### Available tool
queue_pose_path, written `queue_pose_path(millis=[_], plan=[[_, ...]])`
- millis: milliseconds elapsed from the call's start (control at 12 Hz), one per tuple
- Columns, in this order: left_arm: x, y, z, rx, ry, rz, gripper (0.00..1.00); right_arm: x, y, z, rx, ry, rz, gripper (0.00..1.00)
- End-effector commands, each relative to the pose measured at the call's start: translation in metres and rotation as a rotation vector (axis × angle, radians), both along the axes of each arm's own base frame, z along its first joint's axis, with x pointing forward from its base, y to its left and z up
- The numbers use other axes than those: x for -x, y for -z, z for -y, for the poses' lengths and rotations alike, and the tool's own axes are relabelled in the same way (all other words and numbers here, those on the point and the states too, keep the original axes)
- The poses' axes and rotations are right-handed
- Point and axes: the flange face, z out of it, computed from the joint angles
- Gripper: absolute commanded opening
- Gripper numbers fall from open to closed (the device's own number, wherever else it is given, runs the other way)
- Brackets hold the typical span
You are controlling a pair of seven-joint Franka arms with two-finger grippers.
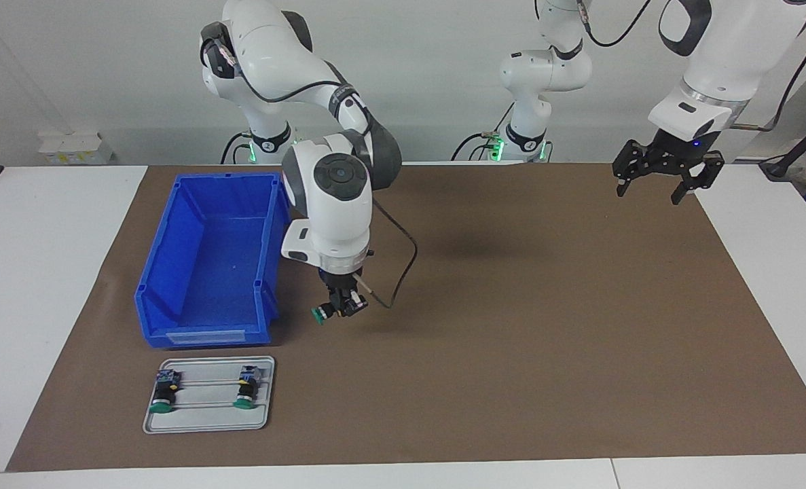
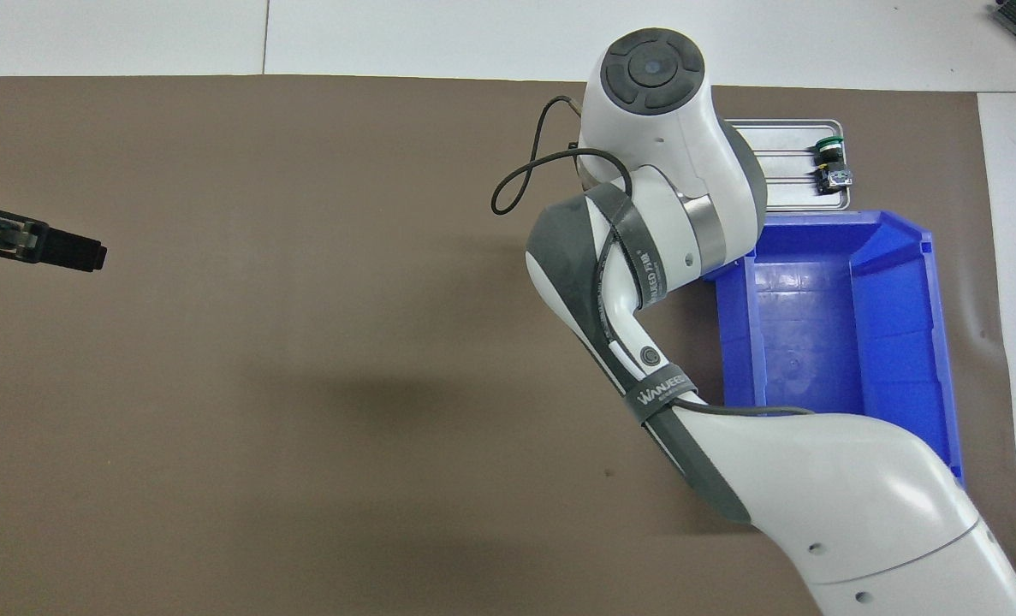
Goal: Place and press button with both arms
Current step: 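Carry the part to the table middle and set it down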
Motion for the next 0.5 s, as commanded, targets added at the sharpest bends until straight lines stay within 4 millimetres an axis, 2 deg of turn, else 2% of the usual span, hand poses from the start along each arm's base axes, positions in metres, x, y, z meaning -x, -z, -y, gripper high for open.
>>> queue_pose_path(millis=[0, 166, 333, 416], plan=[[0.005, -0.001, 0.003, -0.006, 0.022, 0.012, 1.0, 0.004, -0.01, -0.024, -0.071, 0.13, 0.051, 0.02], [0.005, -0.001, 0.008, -0.005, 0.031, 0.015, 1.0, 0.017, 0.002, -0.062, -0.086, 0.213, 0.07, 0.02], [0.005, -0.001, 0.01, -0.006, 0.047, 0.017, 1.0, 0.031, 0.029, -0.093, -0.066, 0.251, 0.049, 0.02], [0.005, 0.0, 0.012, -0.008, 0.066, 0.014, 1.0, 0.035, 0.038, -0.101, -0.066, 0.273, 0.047, 0.03]])
